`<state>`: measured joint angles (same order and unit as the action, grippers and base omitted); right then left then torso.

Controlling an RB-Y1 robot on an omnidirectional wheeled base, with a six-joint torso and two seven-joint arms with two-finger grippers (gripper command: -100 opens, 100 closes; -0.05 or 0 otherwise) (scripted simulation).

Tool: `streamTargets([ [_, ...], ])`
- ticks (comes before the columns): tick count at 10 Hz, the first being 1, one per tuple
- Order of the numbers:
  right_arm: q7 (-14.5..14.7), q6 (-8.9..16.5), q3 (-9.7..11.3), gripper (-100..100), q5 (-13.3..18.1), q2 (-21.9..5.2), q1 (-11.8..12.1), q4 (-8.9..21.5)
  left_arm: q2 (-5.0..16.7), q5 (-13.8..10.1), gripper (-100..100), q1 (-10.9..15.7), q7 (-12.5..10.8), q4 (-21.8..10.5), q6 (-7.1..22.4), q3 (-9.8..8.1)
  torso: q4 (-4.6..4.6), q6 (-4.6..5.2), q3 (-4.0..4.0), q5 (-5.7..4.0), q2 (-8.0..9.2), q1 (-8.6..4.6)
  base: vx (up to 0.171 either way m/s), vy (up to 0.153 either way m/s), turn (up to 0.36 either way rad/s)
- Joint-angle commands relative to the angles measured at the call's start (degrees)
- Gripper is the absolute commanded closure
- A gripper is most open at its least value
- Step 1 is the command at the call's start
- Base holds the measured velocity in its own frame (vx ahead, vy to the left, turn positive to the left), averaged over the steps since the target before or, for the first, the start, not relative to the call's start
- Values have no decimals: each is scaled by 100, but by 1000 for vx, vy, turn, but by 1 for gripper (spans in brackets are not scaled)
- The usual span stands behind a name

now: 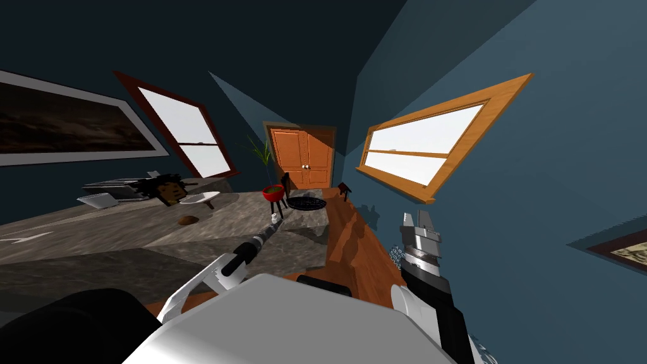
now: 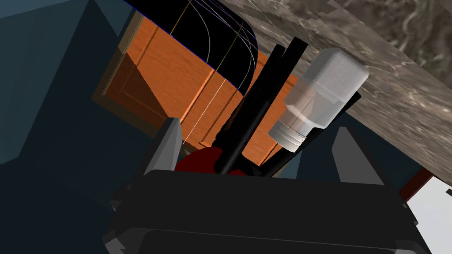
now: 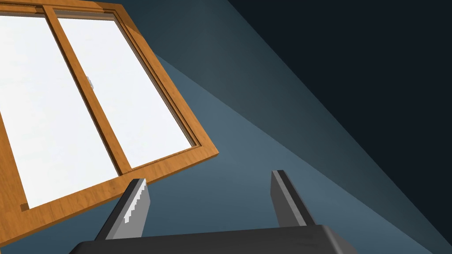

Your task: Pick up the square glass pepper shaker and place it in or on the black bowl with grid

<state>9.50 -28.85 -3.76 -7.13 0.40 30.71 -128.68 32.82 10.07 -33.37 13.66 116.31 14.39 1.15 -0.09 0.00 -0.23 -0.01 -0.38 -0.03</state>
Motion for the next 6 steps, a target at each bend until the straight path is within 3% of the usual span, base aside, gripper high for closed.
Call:
streamTargets([
  [1, 0, 0, 0, 0, 0, 0, 0, 0, 251, -44, -100, 13, 78, -101, 233, -59, 0, 0, 0, 0, 0, 0, 85, -3, -8],
  [6, 0, 0, 0, 0, 0, 0, 0, 0, 754, -81, -100, 3, 284, -259, 773, -159, 2, 1, 5, 0, 9, -2, 82, -11, -15],
])
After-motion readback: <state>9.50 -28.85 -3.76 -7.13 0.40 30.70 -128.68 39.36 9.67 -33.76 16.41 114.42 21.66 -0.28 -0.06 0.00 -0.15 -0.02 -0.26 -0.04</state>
